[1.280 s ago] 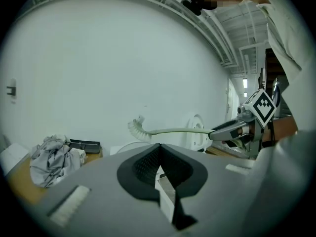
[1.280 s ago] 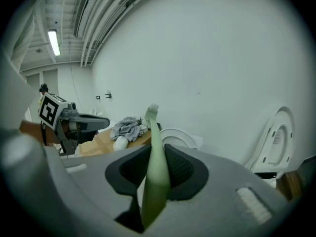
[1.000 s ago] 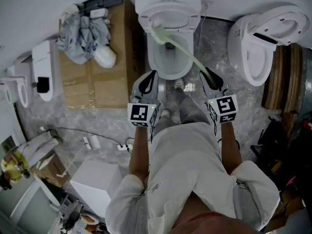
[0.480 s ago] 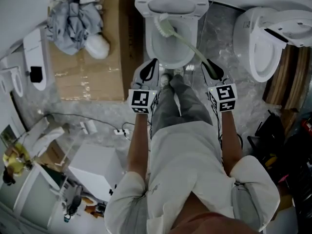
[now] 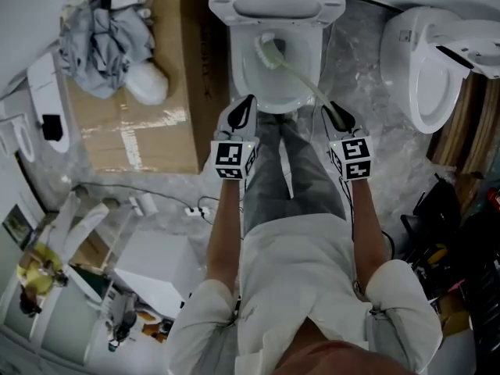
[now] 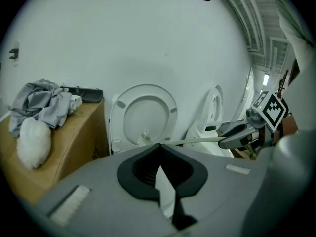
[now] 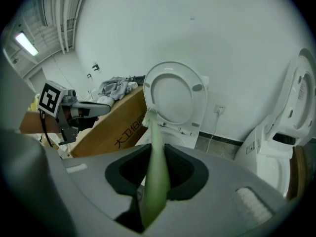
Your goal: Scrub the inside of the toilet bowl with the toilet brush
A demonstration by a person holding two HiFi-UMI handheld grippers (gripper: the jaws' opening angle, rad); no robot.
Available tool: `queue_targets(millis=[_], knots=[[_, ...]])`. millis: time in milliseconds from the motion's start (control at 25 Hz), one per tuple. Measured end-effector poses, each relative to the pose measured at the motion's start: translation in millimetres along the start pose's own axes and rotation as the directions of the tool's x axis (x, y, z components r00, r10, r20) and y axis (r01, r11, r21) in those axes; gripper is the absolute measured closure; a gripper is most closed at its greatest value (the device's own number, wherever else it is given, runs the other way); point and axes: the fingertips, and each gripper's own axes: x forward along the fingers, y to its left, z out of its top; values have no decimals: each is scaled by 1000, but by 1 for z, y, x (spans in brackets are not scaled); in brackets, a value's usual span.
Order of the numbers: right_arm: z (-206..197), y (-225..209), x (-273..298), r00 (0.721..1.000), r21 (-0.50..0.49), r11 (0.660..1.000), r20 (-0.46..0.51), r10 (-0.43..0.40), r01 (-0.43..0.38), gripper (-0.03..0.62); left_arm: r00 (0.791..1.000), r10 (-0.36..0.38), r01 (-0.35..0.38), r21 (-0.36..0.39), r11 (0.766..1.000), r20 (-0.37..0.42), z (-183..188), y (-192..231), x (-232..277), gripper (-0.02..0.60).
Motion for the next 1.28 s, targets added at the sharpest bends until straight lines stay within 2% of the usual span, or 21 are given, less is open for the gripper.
queue_targets(millis=[280, 680, 1280], knots=[[-41, 2, 53, 997, 66, 997, -74, -27, 32, 508, 999, -28, 27, -30, 999, -43, -40, 17, 32, 563], [-81, 0, 129, 987, 123, 989, -151, -62, 81, 508, 991, -85, 81, -35, 996, -102, -97, 33, 60, 563], [-120, 10, 225, 969, 146, 984, -239, -65, 102, 508, 990, -93, 84, -88, 993, -105, -143, 56, 70, 563]])
